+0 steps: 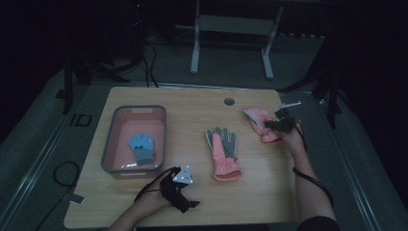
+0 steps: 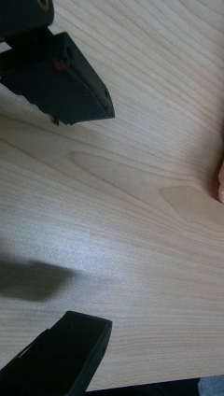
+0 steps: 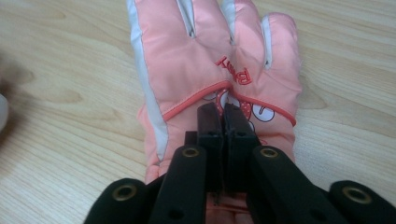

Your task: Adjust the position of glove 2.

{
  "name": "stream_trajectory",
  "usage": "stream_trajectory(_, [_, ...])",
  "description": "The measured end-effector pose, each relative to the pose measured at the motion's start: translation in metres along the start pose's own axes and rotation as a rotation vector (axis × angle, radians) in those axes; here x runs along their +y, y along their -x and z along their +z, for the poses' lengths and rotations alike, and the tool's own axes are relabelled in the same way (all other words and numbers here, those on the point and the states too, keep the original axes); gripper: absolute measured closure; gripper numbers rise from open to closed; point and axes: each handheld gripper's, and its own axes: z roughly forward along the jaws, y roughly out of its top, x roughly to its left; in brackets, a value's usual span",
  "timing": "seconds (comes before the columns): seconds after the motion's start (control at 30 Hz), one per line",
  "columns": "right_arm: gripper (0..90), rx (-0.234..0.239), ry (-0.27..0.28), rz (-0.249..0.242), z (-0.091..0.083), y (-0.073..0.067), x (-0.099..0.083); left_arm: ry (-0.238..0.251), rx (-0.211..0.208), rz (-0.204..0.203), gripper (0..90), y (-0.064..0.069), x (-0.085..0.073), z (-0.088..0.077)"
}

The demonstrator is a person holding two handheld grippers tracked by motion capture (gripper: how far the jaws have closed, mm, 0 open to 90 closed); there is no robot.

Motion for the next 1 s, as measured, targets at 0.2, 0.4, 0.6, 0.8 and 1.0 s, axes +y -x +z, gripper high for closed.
stream_trajectory(0.2, [89.0,-0.071,0.025,0.086,-0.019,-0.016,-0.004,-0.003,0.001,0.004,2.5,0.0,0.0,0.0])
stream_trajectory(0.4, [88.9,-0.117,0.085,0.146,-0.055,-0.038,-0.012,-0.001,0.0,0.001,2.5,0.0,0.0,0.0])
stream_trajectory(0.6, [89.0,-0.195,0.109,0.151,-0.088,-0.065,-0.025,0.0,-0.001,-0.003,2.5,0.0,0.0,0.0])
stream_trajectory(0.8, [88.9,-0.185,0.121,0.194,-0.111,-0.081,-0.045,0.002,0.005,0.0,2.5,-0.001,0.0,0.0])
stream_trajectory(1.0, [88.9,-0.19,0.113,0.21,-0.121,-0.09,-0.062,0.005,0.008,-0.001,2.5,-0.002,0.0,0.0])
